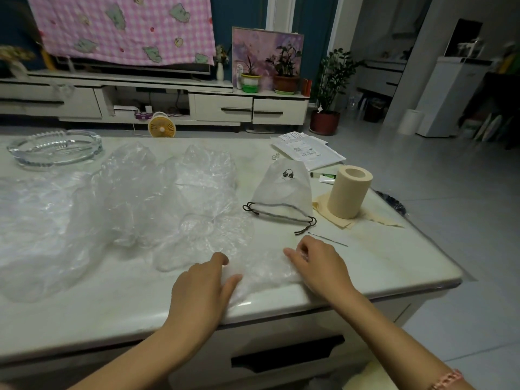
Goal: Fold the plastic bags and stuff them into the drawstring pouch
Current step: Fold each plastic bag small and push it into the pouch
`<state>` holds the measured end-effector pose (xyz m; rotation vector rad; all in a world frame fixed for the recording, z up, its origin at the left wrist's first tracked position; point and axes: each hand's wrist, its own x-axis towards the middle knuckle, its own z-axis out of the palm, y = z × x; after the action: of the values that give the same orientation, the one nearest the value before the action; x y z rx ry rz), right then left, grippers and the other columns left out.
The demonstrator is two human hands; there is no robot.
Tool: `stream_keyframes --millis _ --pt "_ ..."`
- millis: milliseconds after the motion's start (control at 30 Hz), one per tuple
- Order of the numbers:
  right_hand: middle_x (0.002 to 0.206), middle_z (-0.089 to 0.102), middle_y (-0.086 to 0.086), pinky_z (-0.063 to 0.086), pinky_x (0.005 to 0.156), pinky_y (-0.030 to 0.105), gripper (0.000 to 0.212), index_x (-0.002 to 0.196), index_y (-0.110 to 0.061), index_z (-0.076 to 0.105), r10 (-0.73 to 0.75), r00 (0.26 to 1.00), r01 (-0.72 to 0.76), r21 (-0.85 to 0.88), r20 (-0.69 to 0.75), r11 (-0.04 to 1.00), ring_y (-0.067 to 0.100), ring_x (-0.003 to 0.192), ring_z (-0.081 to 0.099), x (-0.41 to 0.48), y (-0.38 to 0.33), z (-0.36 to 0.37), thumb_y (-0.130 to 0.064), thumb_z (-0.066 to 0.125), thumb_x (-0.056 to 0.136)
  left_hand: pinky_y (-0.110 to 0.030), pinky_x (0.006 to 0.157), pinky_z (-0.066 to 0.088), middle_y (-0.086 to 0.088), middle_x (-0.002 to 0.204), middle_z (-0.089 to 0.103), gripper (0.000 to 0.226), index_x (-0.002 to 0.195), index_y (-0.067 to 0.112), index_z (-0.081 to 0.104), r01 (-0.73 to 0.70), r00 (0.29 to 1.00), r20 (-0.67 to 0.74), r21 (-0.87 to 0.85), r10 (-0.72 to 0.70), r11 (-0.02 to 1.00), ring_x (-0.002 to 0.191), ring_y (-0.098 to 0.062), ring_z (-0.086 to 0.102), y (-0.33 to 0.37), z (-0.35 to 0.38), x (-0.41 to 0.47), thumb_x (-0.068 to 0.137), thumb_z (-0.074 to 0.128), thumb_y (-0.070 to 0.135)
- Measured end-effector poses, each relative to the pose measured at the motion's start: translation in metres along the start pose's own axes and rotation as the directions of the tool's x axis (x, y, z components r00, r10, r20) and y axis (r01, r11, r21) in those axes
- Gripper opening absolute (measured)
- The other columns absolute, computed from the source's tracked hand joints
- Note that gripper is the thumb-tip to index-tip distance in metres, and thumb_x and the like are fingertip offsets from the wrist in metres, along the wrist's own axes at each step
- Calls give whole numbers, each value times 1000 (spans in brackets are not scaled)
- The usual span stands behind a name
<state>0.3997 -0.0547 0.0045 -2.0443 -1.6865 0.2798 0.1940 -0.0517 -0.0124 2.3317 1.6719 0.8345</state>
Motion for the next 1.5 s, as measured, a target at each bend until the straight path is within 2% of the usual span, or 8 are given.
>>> stream_keyframes --millis 133,300,500,633,967,1100,1200,1500 --pt "110 52 2 37 72 32 30 110 -15 49 -84 994 60 -304 -65 951 23 99 53 3 0 7 -40 34 101 -26 40 25 -2 57 45 40 62 11 53 -161 985 -27 173 168 972 48 -23 47 -7 4 -1 59 87 31" --pt "107 55 9 35 74 33 24 111 -7 56 -146 977 77 -380 -155 922 30 100 53 7 7 7 -22 43 99 -21 61 34 8 76 43 36 63 22 42 11 995 96 -90 -2 996 74 -12 45 -7 -6 5 84 65 39" --pt "120 58 -14 39 97 15 43 121 -27 52 -246 958 120 571 149 812 -5 111 52 -5 -32 -32 -36 67 82 -12 52 42 6 50 52 22 76 8 54 391 891 451 -704 -52 593 48 -4 53 -6 -39 18 75 75 3" --pt "130 49 -22 29 96 2 74 135 -33 42 -400 822 205 444 405 872 -17 118 40 -12 -53 -32 -44 75 69 -12 55 44 5 57 57 24 88 7 56 317 854 505 -694 123 646 53 -3 54 -8 -59 24 75 75 1" --pt "50 50 -16 33 51 9 21 70 -16 57 -363 763 44 517 535 855 -3 49 43 -9 -55 -43 -17 76 78 -17 58 47 1 66 66 24 96 10 64 254 898 431 -673 90 695 61 -8 60 -25 -91 34 76 71 -1" --pt "63 59 -7 41 56 14 20 75 -11 59 -331 818 -57 638 471 768 6 58 52 -14 -55 -39 -21 76 75 -17 63 50 2 82 72 43 101 21 61 289 956 228 -843 -185 454 73 -7 66 -36 -88 40 65 83 26" --pt "75 63 4 46 61 16 22 81 -5 60 -254 903 -149 807 346 571 10 66 58 -18 -60 -29 -21 72 70 -26 75 57 -1 104 70 93 113 24 54 467 884 448 -846 -129 259 95 -11 68 -23 -71 29 33 89 56" --pt "110 69 5 52 94 37 49 110 -16 63 -239 881 -179 755 408 631 20 104 65 -27 -68 -12 -41 74 69 -26 61 55 -3 78 73 12 90 8 65 425 905 395 -819 -159 385 74 -18 70 6 -55 14 90 60 19"
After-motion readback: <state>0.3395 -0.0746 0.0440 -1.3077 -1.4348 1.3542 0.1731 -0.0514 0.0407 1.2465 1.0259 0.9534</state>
